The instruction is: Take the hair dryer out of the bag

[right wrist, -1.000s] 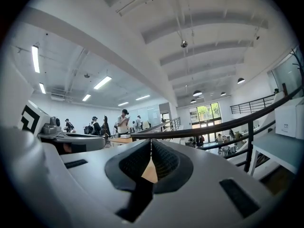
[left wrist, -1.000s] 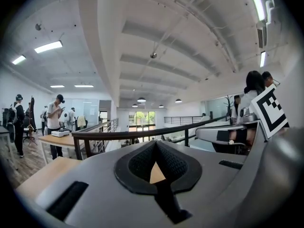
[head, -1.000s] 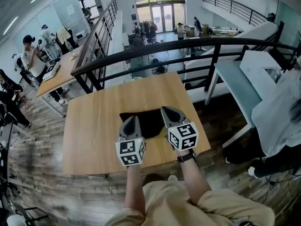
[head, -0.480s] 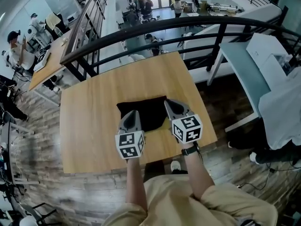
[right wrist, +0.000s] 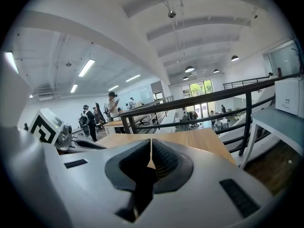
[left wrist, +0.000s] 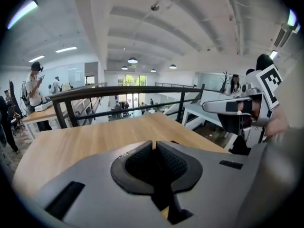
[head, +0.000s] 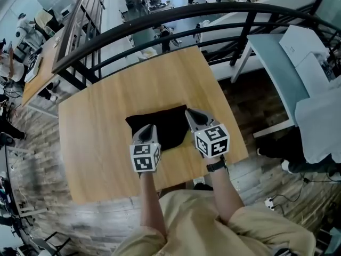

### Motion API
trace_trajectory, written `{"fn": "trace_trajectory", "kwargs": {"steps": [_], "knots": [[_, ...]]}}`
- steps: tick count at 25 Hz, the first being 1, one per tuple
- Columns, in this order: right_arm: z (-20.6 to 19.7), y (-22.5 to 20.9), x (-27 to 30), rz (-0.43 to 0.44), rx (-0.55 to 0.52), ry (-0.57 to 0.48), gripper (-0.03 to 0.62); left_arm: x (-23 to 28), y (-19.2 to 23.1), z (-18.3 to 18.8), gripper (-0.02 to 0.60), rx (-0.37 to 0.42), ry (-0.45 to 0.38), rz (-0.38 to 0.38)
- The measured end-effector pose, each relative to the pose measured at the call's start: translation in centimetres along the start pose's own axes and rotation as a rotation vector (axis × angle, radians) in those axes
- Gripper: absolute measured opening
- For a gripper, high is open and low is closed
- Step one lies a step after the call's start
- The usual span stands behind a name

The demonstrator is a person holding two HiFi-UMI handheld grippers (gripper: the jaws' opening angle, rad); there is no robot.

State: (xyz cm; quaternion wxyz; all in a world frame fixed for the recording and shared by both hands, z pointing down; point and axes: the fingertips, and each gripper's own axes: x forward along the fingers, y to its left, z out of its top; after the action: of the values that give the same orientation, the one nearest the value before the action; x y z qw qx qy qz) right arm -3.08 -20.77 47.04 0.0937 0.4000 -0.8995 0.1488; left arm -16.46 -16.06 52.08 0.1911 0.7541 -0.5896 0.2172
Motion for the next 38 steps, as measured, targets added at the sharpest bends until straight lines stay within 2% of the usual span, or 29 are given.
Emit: {"fn": "trace_trajectory", "kwargs": {"steps": [2,5,12,15,24,30,33,38], "knots": [[-0.6,-0.4,0.9,0.003,0.005,0.021,0.018,1.7,0.0,-1.7,0.036,-0.003,0.082,-0.020],[-1.7,-1.0,2.0,0.015,0.012,0.052,0.018,4.0,0.0,-4.3,0.113,-0.015,0.177,-0.037],[-4.2,-2.0,3.7,0.029,0.037,0.113,0.018,7.2,-0.5,-7.8,0.201,-0.027,0.293,-0.088],[-5.2,-2.6,4.1,0.030,0.042,0.136,0.018,8.2,-0.5,-8.7,0.212,-0.026,0.327,-0.088],[-6.9,-4.5,4.3,-0.001,0.070,0.166,0.018,9.8,-0.4,-10.5,0.197,-0.031,0.410,-0.088],[-6.9,-4.4,4.6,0.010,0.077,0.169,0.018,9.7,0.1,-11.1,0.073,-0.020,0.451,-0.061],[-7.2,-4.5,4.5,0.009,0.079,0.171,0.018,9.5,0.4,-11.1,0.025,-0.061,0.441,-0.065],[-7.8,-5.4,4.0,-0.011,0.083,0.179,0.018,8.6,1.3,-10.4,0.015,-0.187,0.383,-0.089]]}}
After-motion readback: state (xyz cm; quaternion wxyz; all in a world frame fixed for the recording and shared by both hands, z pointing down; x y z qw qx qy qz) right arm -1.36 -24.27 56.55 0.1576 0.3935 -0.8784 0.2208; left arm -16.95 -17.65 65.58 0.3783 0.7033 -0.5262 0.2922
